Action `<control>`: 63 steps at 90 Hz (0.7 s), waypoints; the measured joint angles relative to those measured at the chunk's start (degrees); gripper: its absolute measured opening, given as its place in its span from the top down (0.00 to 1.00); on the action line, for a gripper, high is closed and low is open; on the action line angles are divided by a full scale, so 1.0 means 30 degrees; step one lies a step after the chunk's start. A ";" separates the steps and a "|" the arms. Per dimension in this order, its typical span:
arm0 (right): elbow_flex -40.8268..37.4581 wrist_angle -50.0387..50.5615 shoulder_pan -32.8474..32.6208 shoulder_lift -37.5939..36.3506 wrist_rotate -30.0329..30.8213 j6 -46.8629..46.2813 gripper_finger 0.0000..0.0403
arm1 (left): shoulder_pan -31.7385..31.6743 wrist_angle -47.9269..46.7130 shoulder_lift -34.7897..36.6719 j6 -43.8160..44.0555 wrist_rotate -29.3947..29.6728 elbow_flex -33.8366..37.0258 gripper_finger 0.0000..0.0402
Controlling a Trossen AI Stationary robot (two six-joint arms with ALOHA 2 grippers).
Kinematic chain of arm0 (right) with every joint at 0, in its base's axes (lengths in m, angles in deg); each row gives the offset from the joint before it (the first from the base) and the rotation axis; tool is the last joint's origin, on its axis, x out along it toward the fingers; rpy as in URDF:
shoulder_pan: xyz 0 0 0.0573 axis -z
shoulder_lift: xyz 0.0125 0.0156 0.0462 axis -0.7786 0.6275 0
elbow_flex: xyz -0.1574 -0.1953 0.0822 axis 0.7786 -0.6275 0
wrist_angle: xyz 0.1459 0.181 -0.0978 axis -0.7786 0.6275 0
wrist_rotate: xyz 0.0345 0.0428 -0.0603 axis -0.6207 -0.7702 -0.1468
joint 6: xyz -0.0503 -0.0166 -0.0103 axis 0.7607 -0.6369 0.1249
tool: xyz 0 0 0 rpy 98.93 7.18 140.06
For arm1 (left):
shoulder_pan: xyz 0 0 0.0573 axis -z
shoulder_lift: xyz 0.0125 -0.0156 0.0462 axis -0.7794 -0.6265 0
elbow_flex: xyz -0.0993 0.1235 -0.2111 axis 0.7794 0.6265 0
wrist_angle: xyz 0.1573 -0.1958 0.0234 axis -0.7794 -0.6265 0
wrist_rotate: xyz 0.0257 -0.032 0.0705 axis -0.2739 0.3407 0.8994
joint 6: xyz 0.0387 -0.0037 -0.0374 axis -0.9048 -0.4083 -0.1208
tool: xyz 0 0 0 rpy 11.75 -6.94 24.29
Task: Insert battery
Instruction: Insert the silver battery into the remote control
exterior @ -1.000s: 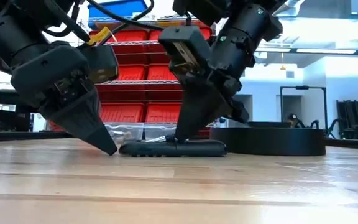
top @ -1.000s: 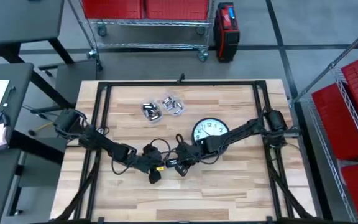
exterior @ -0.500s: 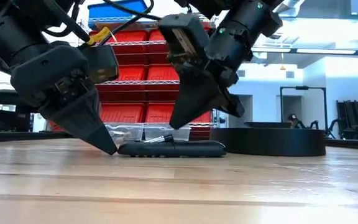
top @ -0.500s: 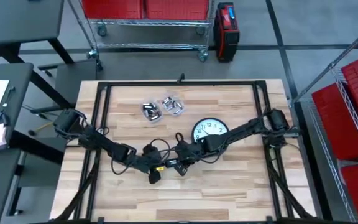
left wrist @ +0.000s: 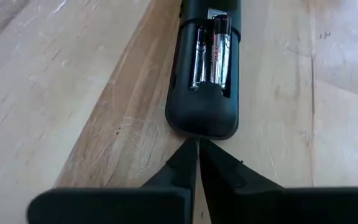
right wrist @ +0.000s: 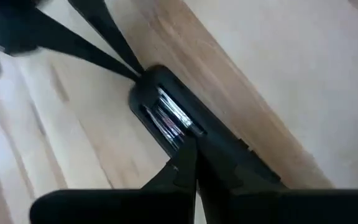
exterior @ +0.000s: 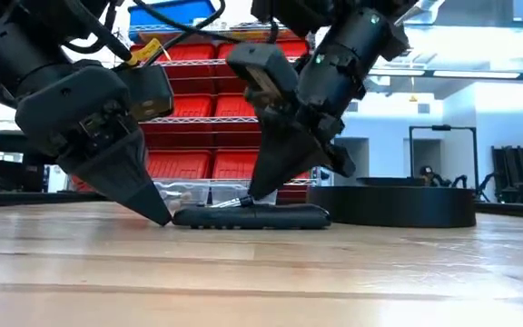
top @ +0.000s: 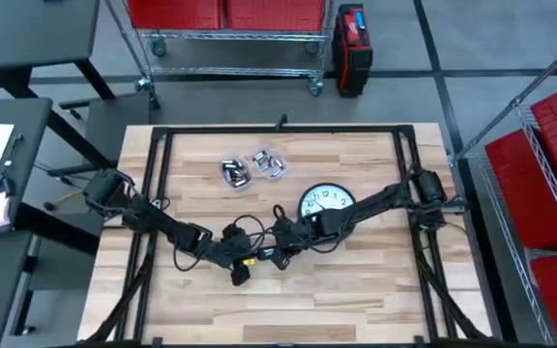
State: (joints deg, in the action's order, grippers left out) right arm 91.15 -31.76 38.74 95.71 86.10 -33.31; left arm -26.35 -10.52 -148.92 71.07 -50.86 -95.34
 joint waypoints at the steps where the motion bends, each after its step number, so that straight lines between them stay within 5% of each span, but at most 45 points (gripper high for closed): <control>1: 0.0000 -0.0012 -0.0030 -0.0002 0.0010 -0.0049 1.00 | 0.0000 0.0000 0.0000 -0.0001 0.0000 0.0000 1.00; 63: 0.0029 -0.1143 -0.0273 0.0771 0.0297 -0.0318 1.00 | -0.0313 0.0061 0.0007 -0.0015 -0.0010 0.0007 1.00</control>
State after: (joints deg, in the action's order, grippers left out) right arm 91.23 -35.19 37.92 98.02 86.99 -34.27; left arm -27.29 -10.33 -148.90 71.02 -50.89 -95.32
